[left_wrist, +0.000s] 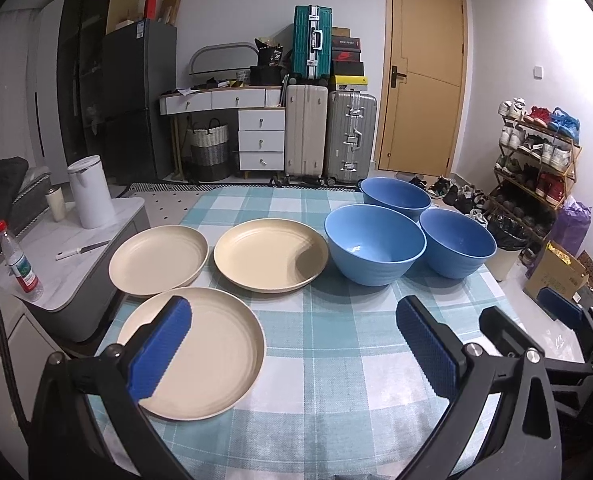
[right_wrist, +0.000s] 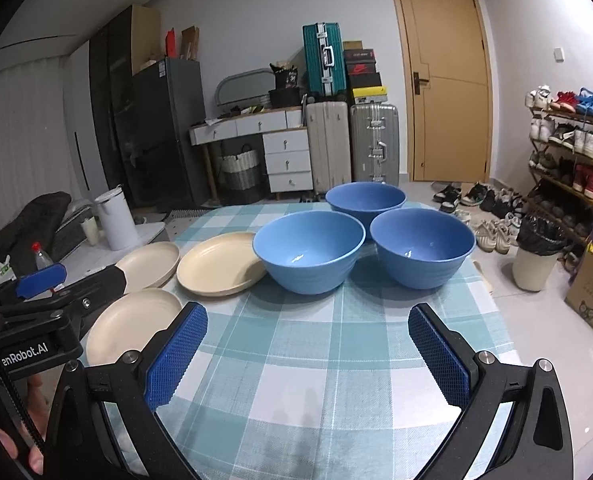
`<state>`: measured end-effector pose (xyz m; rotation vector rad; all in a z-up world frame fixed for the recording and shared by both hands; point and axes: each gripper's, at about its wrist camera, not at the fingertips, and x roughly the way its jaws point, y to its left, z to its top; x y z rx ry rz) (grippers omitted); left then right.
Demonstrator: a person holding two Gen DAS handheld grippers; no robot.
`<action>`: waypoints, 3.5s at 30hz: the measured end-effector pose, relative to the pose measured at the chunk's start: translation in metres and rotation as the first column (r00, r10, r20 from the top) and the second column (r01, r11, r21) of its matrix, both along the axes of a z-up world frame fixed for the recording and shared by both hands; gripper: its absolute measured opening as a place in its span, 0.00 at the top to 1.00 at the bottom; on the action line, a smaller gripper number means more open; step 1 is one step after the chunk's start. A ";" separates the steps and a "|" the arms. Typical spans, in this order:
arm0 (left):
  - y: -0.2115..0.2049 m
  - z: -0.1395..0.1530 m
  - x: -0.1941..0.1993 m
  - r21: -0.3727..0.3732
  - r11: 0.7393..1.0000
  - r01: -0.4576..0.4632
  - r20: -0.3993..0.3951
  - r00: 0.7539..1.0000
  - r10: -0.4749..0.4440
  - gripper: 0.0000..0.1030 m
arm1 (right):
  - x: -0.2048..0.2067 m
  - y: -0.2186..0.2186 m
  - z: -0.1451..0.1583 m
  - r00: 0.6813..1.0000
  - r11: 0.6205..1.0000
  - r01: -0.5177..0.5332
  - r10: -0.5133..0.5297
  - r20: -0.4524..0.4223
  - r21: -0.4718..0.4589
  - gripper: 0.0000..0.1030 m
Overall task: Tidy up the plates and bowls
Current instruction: 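Move both tools toward the cream plates on the checked cloth, then close the right tool on the nearest cream plate's rim while the left tool grips it too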
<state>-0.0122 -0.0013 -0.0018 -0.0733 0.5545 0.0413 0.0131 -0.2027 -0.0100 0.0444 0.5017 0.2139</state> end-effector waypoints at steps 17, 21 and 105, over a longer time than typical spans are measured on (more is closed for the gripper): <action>0.004 -0.003 0.000 -0.009 1.000 -0.016 -0.008 1.000 0.016 0.00 | 0.003 0.000 -0.006 0.999 1.000 -0.008 0.009 -0.036 0.014 0.01; 0.001 -0.004 0.000 -0.002 1.000 -0.012 -0.014 1.000 0.012 0.00 | -0.001 0.004 -0.004 0.999 0.999 -0.041 0.041 -0.022 0.020 0.01; 0.303 -0.093 0.163 -0.048 0.907 -0.418 -0.378 0.848 0.371 0.00 | 0.298 0.328 0.009 0.710 0.772 -0.634 0.557 -0.430 -0.047 0.00</action>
